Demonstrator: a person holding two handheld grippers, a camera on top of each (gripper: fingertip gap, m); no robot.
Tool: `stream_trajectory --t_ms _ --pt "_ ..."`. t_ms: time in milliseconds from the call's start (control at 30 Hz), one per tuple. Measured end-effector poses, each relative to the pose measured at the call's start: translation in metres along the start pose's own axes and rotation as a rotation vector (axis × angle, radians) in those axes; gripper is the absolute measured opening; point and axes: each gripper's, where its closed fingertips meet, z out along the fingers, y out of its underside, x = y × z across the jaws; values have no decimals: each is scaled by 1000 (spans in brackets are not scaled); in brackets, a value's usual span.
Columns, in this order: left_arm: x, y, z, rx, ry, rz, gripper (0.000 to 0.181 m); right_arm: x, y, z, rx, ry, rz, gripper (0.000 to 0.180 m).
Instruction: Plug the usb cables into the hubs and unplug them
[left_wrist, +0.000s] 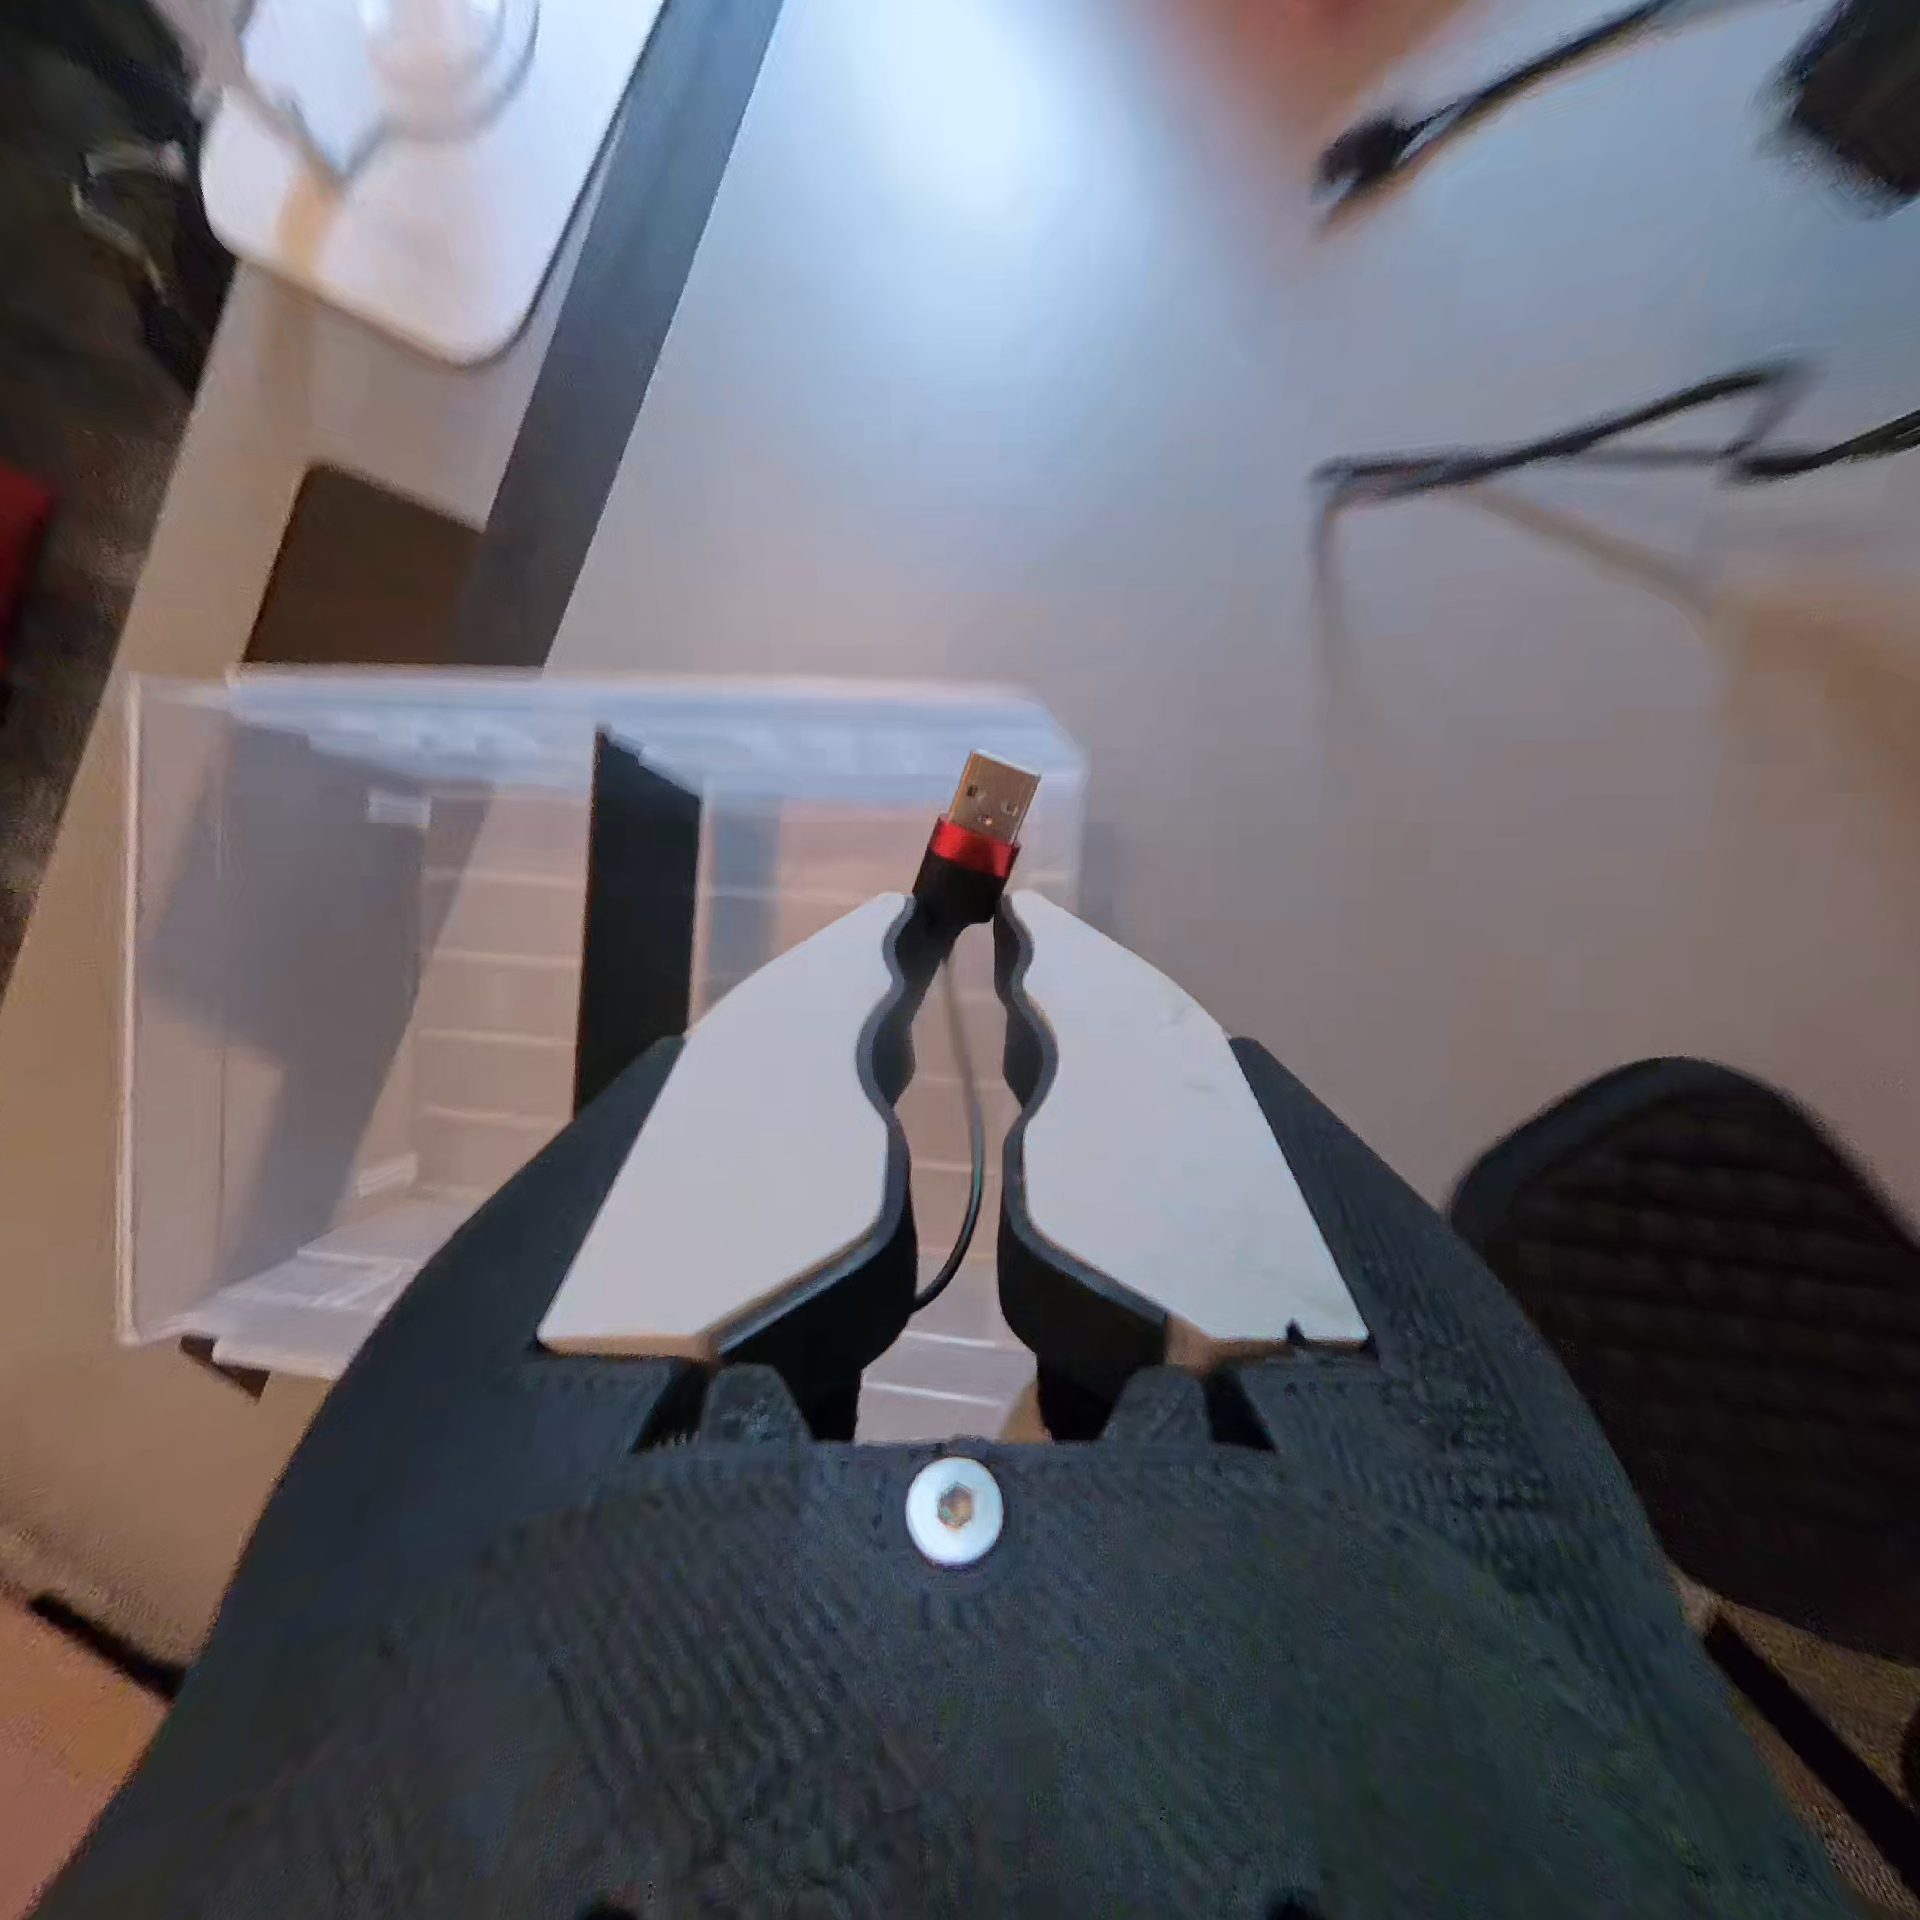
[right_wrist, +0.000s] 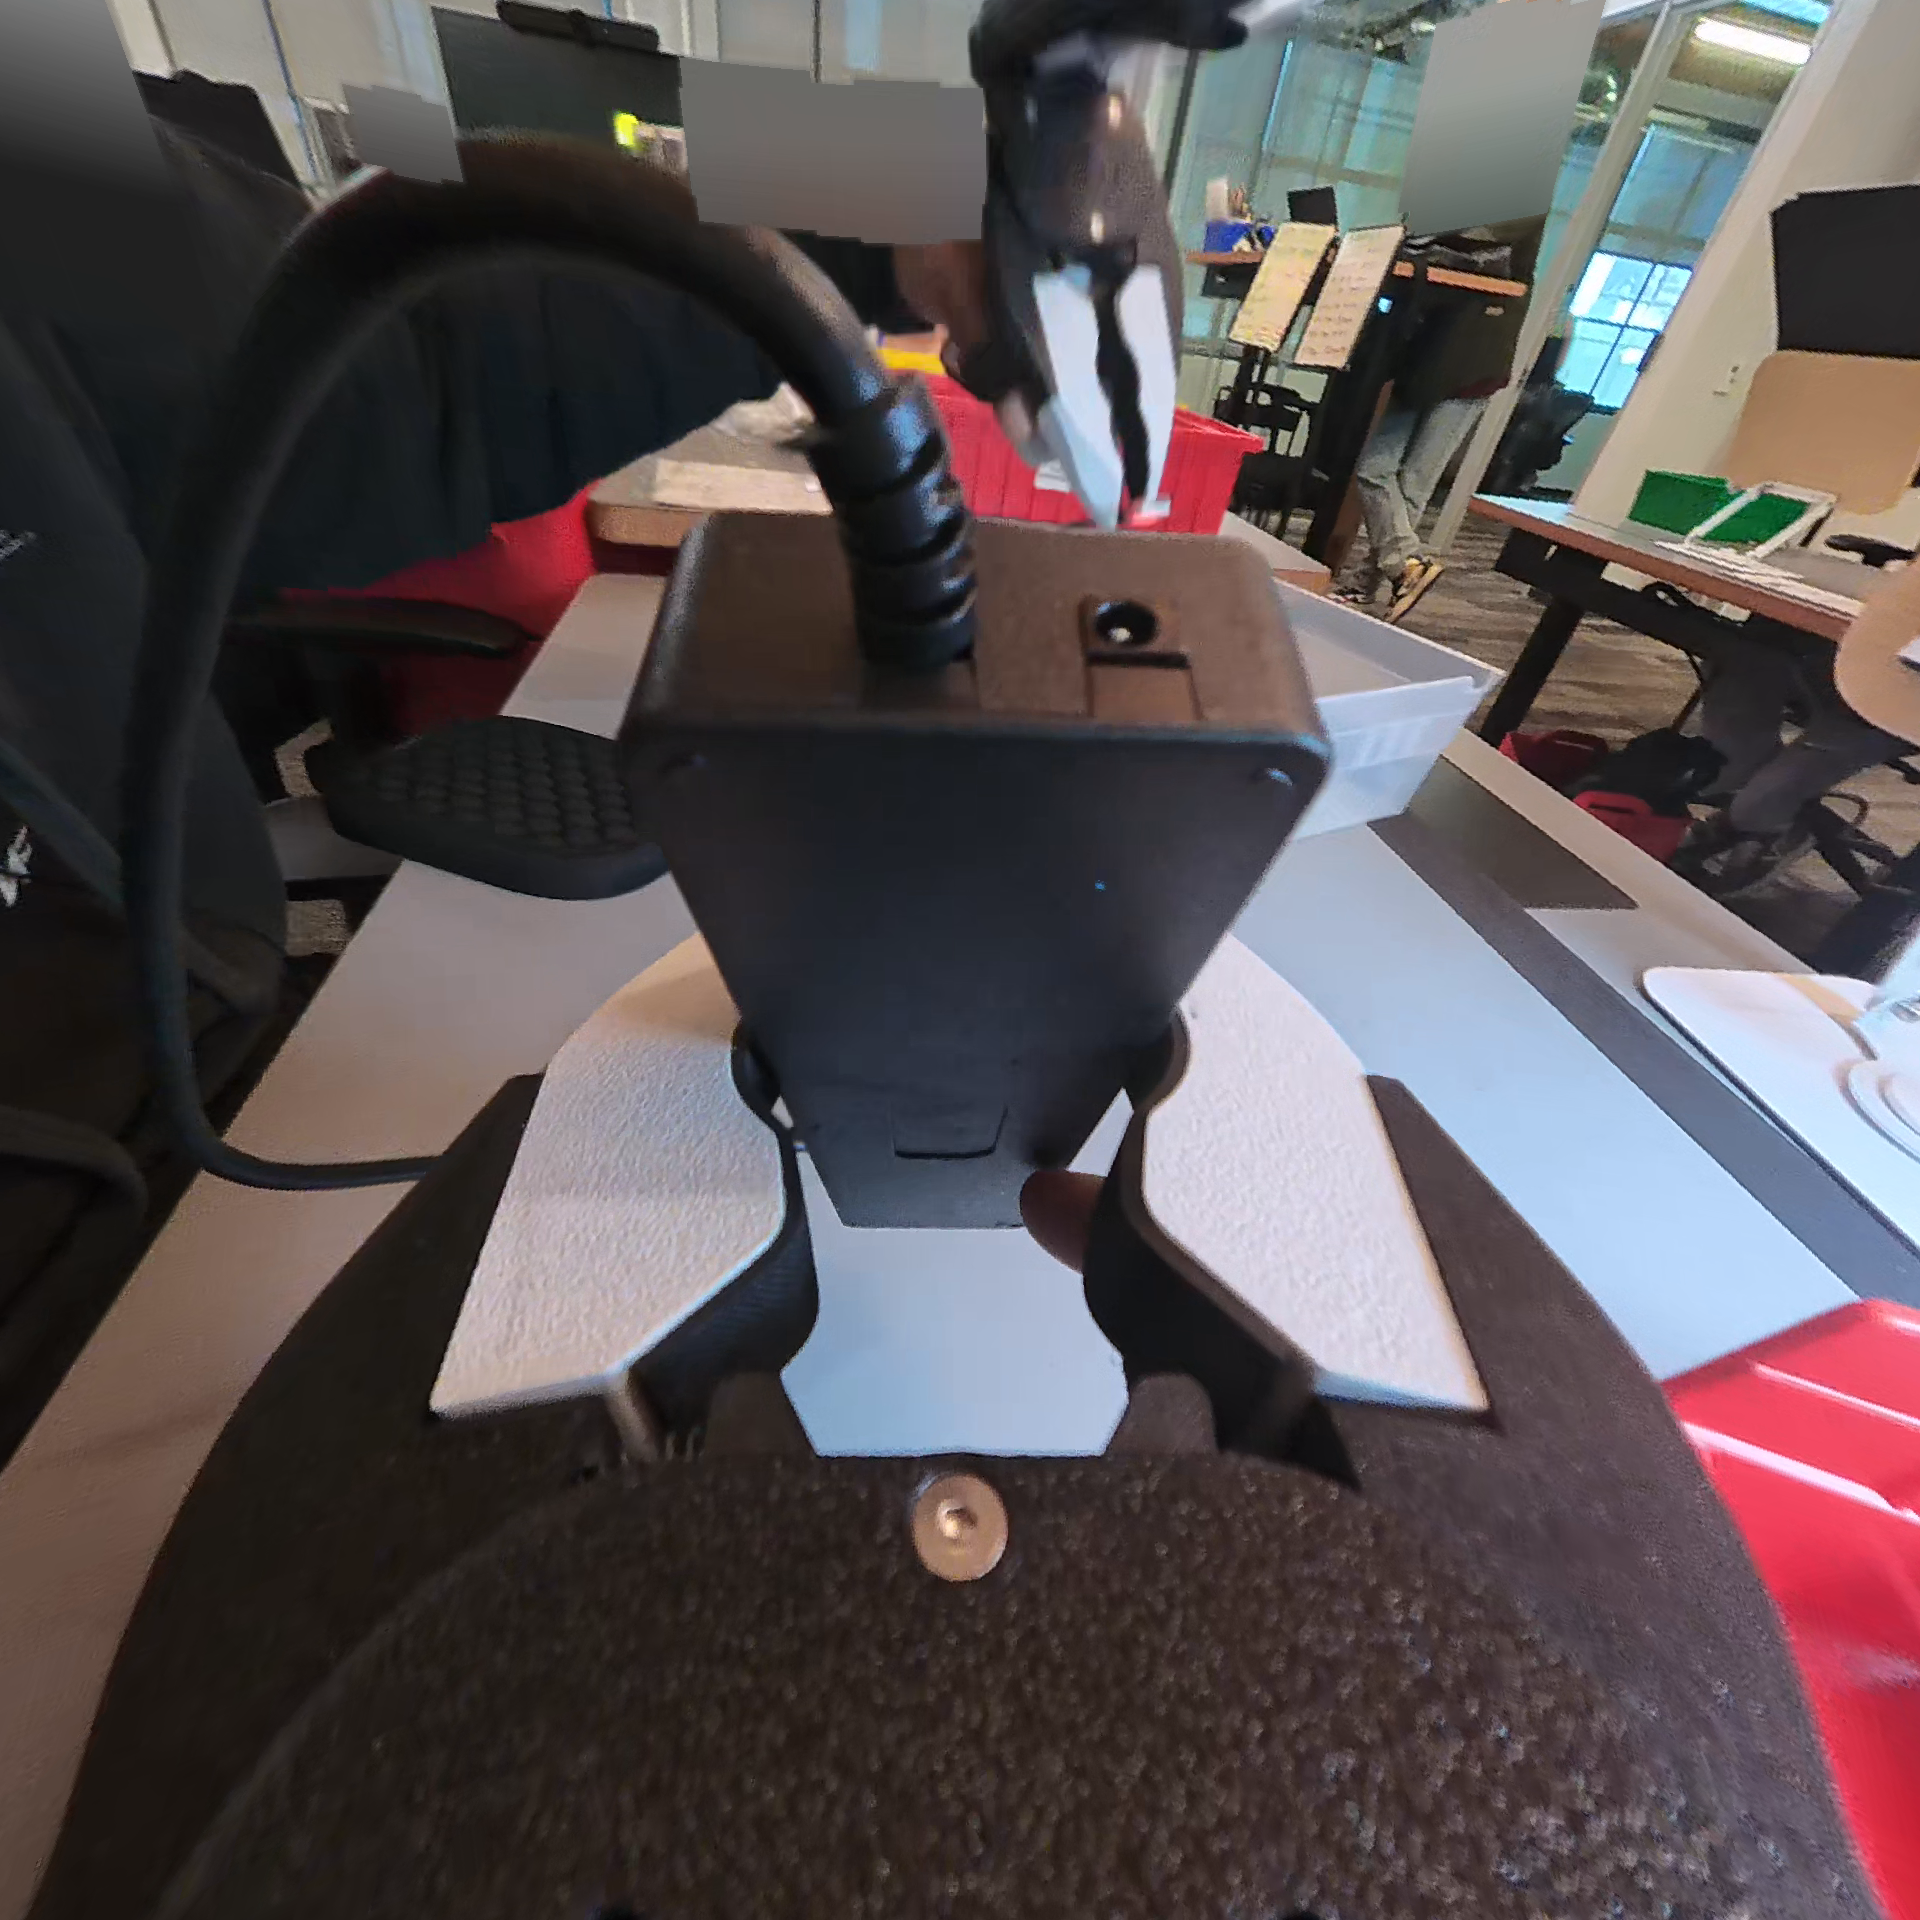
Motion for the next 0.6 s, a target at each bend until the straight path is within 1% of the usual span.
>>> stream_trajectory --t_ms 100,167,200,267,367,433,467,533,600 --pt "66 -48 -28 102 166 39 12 -8 -4 2 15 -30 -3 64" --pt "123 -71 -31 148 349 79 12 -12 -6 3 22 -45 -3 64" --pt "148 -76 -25 148 424 100 12 -14 -6 4 25 -53 -2 64" --pt "188 -74 3 103 533 135 12 -16 -6 4 26 -67 2 64" --pt "226 -59 60 40 667 117 13 -16 -2 4 17 -76 13 64" --pt "235 -49 98 20 682 84 13 -14 2 4 8 -72 23 64" --pt "238 -46 111 34 701 68 13 -12 4 3 3 -68 26 64" --pt "237 -44 129 65 699 29 12 -8 7 3 -3 -61 35 64" --pt "236 -41 138 95 695 15 13 -5 9 2 -6 -53 45 64"
